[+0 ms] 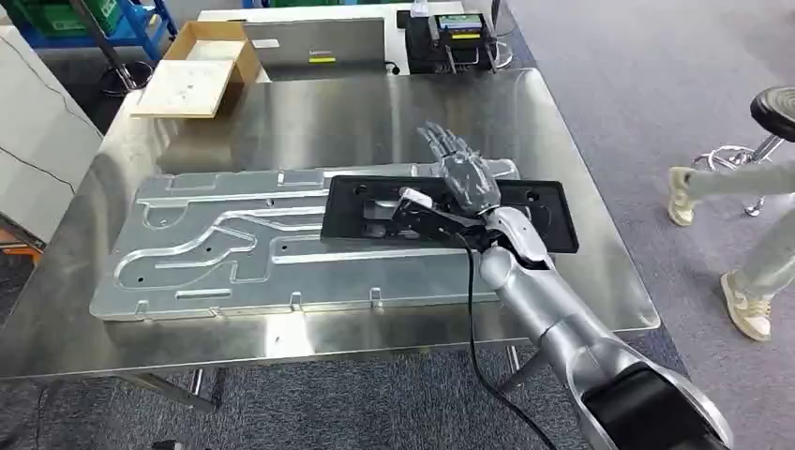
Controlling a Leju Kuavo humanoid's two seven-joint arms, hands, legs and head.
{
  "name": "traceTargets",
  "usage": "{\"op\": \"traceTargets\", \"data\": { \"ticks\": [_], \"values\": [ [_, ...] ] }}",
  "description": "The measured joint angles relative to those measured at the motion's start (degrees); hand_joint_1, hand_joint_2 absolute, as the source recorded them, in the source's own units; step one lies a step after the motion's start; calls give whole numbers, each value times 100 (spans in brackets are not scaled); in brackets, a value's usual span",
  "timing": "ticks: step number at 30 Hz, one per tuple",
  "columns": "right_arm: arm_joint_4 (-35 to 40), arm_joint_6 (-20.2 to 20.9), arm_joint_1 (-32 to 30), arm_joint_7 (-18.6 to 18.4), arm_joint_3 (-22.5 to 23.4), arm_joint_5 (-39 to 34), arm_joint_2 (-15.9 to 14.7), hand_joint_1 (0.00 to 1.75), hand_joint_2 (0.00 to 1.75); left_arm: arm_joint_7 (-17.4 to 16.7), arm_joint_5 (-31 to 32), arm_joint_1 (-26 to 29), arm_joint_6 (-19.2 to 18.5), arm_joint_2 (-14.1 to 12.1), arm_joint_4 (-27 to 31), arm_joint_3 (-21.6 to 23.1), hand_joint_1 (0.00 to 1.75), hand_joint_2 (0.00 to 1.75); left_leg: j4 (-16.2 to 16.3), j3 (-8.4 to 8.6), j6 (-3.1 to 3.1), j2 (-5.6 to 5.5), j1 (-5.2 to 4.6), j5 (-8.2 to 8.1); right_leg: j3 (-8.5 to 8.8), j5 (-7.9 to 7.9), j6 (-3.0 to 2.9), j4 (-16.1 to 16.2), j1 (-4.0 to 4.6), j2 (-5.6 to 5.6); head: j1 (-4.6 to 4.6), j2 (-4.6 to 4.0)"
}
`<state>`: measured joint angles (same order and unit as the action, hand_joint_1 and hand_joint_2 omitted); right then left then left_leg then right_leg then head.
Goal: Take the parts from the cabinet and place them on the table.
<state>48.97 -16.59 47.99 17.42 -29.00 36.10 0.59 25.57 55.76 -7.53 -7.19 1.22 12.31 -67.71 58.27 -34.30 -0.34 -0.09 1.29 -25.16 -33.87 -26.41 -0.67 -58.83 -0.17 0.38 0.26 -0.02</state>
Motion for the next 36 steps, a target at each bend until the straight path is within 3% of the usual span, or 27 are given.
{"op": "traceTargets", "data": {
  "ticks": [3, 4, 5, 8, 9, 10, 11, 13, 14, 15, 16, 18, 19, 20, 21, 22, 26, 27, 28, 29, 30, 31, 32, 35, 36],
  "values": [
    [654, 27, -332, 361, 212, -580, -112, 0, 0, 22, -4, 8, -2, 9, -2, 4, 0, 0, 25, -34, 62, -22, -8, -12, 8, 18, 91, 45, -4, -14, 0, 0],
    [956, 169, -476, 518, 291, -959, -142, 0, 0, 28, -7, 9, -4, 18, -2, 4, 0, 0, -24, -9, 106, -18, 40, 15, 0, -31, 129, 24, -18, -12, -4, 0],
    [1360, 342, -657, 717, 400, -1451, -201, 0, 0, 53, -35, 5, -9, 24, 0, 4, 0, 0, -31, -4, 139, -22, 30, 19, -51, -158, 157, -134, -36, -14, 2, 0],
    [2484, 597, -1282, 983, 743, -2280, -282, 0, 0, 155, -107, 27, -55, 24, -2, 4, 0, 0, -24, -4, 198, -22, 8, 0, -649, -766, 210, -1376, -42, -14, 0, 0],
    [2800, 647, -1480, 983, 841, -2327, -312, 0, 0, 168, -114, 40, -55, 24, -2, 2, 0, 0, -19, -4, 209, -23, -1, -7, -815, -827, 217, -1685, -47, -14, -2, 0],
    [3038, 652, -1641, 981, 909, -2347, -349, 0, 0, 179, -116, 51, -59, 24, 0, 2, 0, 0, -14, 0, 213, -26, -8, -12, -847, -754, 215, -1716, -51, -15, 0, 0],
    [3274, 632, -1775, 1000, 976, -2358, -378, 0, 0, 207, -124, 61, -70, 24, -2, 2, 0, 0, -6, 4, 224, -28, -17, -22, -748, -547, 196, -1465, -51, -14, 0, 0],
    [3792, 317, -2084, 1264, 1147, -2211, -426, 0, 0, 295, -211, 67, -111, 26, 0, -2, 0, 0, -5, 28, 217, -33, -40, -37, -252, -29, 109, -453, -24, -17, 0, 0],
    [4086, 31, -2336, 1402, 1246, -1965, -457, 0, 0, 348, -260, 80, -122, 31, -2, -15, 0, 0, -10, 41, 215, -39, -35, -43, -48, 52, 43, -46, 9, -32, -2, 0],
    [4578, -530, -2744, 1581, 1407, -1355, -489, 0, 0, 423, -336, 117, -142, 61, -2, -35, 0, 0, 1, 47, 178, -67, -69, -64, 8, 7, 11, 52, 38, -60, -2, 0],
    [4962, -970, -3187, 1712, 1526, -839, -531, 0, 0, 474, -380, 168, -144, 57, -2, -64, 0, 0, -17, 57, 150, -86, -30, -68, 19, 4, 5, 58, 61, -64, 0, 0],
    [5584, -1651, -4029, 1897, 1756, -184, -612, 0, 0, 538, -444, 284, -129, 57, -2, -131, 0, 0, -77, 122, 94, -88, -19, -74, 68, -8, -24, 89, 73, -61, 0, 0],
    [5888, -1927, -4494, 1978, 1872, -20, -644, 0, 0, 553, -483, 328, -96, 55, -2, -170, 0, 0, -105, 163, 47, -79, -67, -98, 138, 28, -63, 193, 7, -66, -2, 0],
    [6068, -2104, -4851, 2036, 1939, 95, -647, 0, 0, 560, -505, 360, -81, 59, -2, -190, 0, 0, -8, 159, 48, -47, -40, -201, 189, 54, -89, 259, -10, -93, 0, 0],
    [6262, -2243, -5185, 2092, 2024, 316, -629, 0, 0, 568, -531, 381, -57, 59, -2, -214, 0, 0, 267, 50, 42, -24, -40, -423, 200, 58, -122, 279, -20, -97, -2, 0],
    [6315, -2256, -5307, 2109, 2050, 399, -616, 0, 0, 570, -531, 382, -57, 57, -2, -219, 0, 0, 438, -22, 35, -26, -38, -528, 200, 58, -122, 279, -20, -95, -2, 0],
    [6379, -2264, -5380, 2128, 2074, 519, -605, 0, 0, 575, -538, 382, -50, 57, -2, -231, 0, 0, 541, -67, 30, -24, -35, -589, 198, 57, -123, 279, -20, -96, -4, 0],
    [6459, -2269, -5611, 2166, 2116, 696, -583, 0, 0, 577, -542, 383, -41, 50, -2, -262, 0, 0, 961, -245, 7, -24, -24, -809, 192, 54, -128, 270, -18, -96, -4, 0],
    [6513, -2273, -5736, 2179, 2144, 808, -553, 0, 0, 577, -544, 386, -39, 48, -2, -284, 0, 0, 1226, -355, -9, -24, -20, -926, 186, 53, -129, 266, -14, -95, -2, 0],
    [6839, -2277, -6513, 2166, 2315, 1059, -424, 0, 0, 595, -586, 405, -31, 44, -2, -350, 0, 0, 1238, -271, -54, -20, -6, -779, 155, 40, -116, 172, -19, -96, -2, 0],
    [6880, -2277, -6705, 2091, 2356, 1220, -369, 0, 0, 638, -601, 416, -17, 35, -2, -385, 0, 0, 544, 131, -52, -18, 8, -473, 149, 35, -107, 145, -24, -88, -4, 0],
    [6901, -2280, -6838, 2033, 2377, 1298, -313, 0, 0, 656, -607, 406, -17, 35, -2, -417, 0, 0, 0, 454, -38, -24, 12, -324, 140, 30, -86, 116, -26, -69, -4, 0],
    [6924, -2280, -6976, 2002, 2402, 1338, -264, 0, 0, 660, -621, 388, -17, 35, -2, -442, 0, 0, -72, 489, 7, -34, -19, -412, 141, 27, -40, 109, -1, -63, -4, 0],
    [6926, -2282, -7408, 1825, 2531, 1268, -129, 0, 0, 647, -638, 403, 20, 35, -2, -490, 0, 0, -81, 453, 107, -40, -68, -314, 149, 71, 77, 109, -5, -47, -2, 0],
    [6898, -2282, -7513, 1756, 2589, 1190, -96, 0, 0, 634, -636, 412, 48, 37, -2, -503, 0, 0, -110, 432, 159, -35, -44, -268, 139, 95, 113, 109, -7, -37, -2, 0]
  ]
}}
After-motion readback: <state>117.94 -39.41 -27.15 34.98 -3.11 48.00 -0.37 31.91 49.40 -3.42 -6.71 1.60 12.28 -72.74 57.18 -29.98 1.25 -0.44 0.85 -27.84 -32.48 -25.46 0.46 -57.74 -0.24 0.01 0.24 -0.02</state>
